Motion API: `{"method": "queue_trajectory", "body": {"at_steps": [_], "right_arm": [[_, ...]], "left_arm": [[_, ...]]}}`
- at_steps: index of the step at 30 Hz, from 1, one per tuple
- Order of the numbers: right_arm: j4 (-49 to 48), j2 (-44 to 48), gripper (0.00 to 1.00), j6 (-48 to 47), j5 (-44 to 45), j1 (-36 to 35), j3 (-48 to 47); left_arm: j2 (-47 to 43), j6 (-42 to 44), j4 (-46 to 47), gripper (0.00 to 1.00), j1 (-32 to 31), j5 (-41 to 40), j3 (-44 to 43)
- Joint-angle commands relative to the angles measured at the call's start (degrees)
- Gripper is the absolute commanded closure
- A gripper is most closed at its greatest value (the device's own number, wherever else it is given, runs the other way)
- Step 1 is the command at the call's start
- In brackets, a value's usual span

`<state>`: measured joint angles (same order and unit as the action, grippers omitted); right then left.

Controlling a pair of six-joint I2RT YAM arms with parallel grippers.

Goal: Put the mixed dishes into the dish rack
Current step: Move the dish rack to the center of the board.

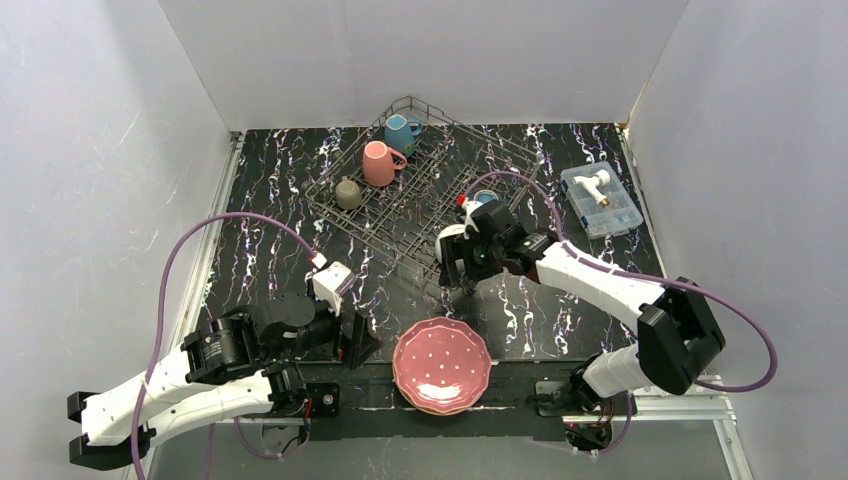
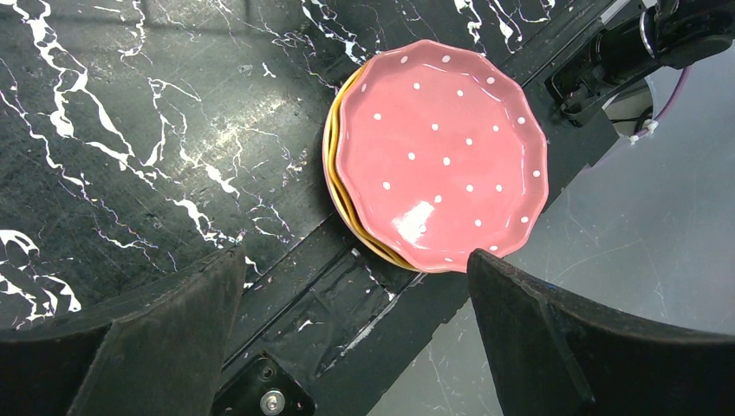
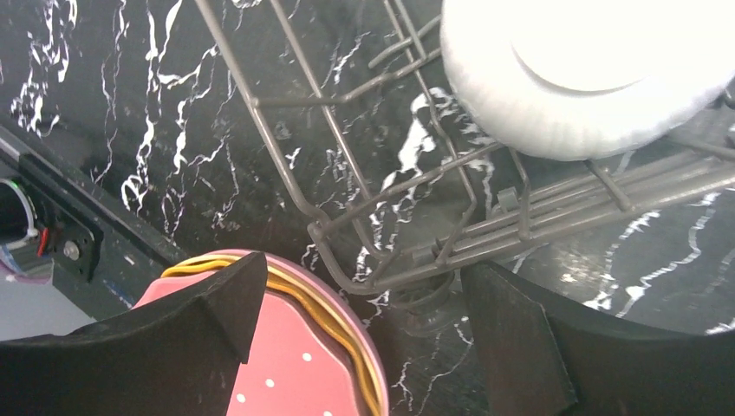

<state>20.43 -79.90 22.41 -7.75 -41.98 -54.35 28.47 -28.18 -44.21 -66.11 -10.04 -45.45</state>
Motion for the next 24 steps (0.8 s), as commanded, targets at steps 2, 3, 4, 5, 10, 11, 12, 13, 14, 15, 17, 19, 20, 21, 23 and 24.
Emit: {"method": "queue_trajectory", "body": {"at_steps": [2, 3, 4, 5, 10, 11, 12, 13, 14, 15, 17, 19, 20, 21, 23, 24], "right_arm": [[-5.88, -4.03, 0.09, 2.39, -0.72, -5.27, -4.17], [-6.06, -4.59, 0.09, 2.62, -0.63, -6.02, -4.53], [-6.29, -5.09, 0.09, 2.76, -0.41, -6.77, -4.97], [-6.35, -5.69, 0.08, 2.87, -0.23, -7.52, -5.43], [-6.14, -8.80, 0.07, 3.00, 1.06, -11.81, -8.99], [-5.98, -9.24, 0.07, 3.00, 1.40, -12.67, -9.77], [-5.86, -9.59, 0.07, 2.95, 1.79, -13.41, -10.54], [-5.58, -10.03, 0.07, 2.94, 2.11, -14.08, -11.24], [-5.39, -10.33, 0.07, 2.91, 2.31, -14.60, -12.04], [-5.13, -10.70, 0.07, 2.85, 2.53, -15.22, -12.77], [-4.36, -11.23, 0.07, 2.60, 3.00, -16.01, -14.07], [-3.55, -11.55, 0.06, 2.45, 3.55, -16.65, -15.05], [-3.19, -11.58, 0.06, 2.33, 4.09, -16.98, -15.71], [-2.82, -11.63, 0.06, 2.30, 4.55, -17.13, -16.06], [-0.65, -11.14, 0.05, 1.74, 6.83, -17.17, -17.07], [0.14, -10.49, 0.05, 1.41, 8.93, -17.17, -17.42]], "left_arm": [[0.18, -0.15, -0.71, 0.02, 0.19, -1.64, 0.11], [0.18, -0.18, -0.71, 0.02, 0.23, -1.71, 0.10], [0.13, -0.15, -0.75, 0.02, 0.23, -1.73, 0.10], [0.17, -0.20, -0.76, 0.02, 0.16, -1.78, 0.11], [0.14, -0.21, -0.79, 0.02, 0.20, -1.90, 0.13], [0.23, -0.20, -0.79, 0.02, 0.21, -1.91, 0.17], [0.31, -0.27, -0.79, 0.02, 0.26, -1.91, 0.12], [0.34, -0.29, -0.79, 0.02, 0.23, -1.95, 0.10], [0.38, -0.29, -0.79, 0.02, 0.22, -1.92, 0.11], [0.41, -0.26, -0.84, 0.02, 0.24, -1.95, 0.10], [0.43, -0.24, -0.82, 0.02, 0.24, -1.98, 0.10], [0.39, -0.25, -0.80, 0.02, 0.23, -2.00, 0.10], [0.36, -0.20, -0.82, 0.02, 0.23, -2.00, 0.10], [0.37, -0.20, -0.80, 0.02, 0.25, -2.04, 0.10], [0.43, -0.29, -0.89, 0.02, 0.27, -2.15, 0.10], [0.42, -0.37, -0.97, 0.02, 0.20, -2.22, 0.10]]}}
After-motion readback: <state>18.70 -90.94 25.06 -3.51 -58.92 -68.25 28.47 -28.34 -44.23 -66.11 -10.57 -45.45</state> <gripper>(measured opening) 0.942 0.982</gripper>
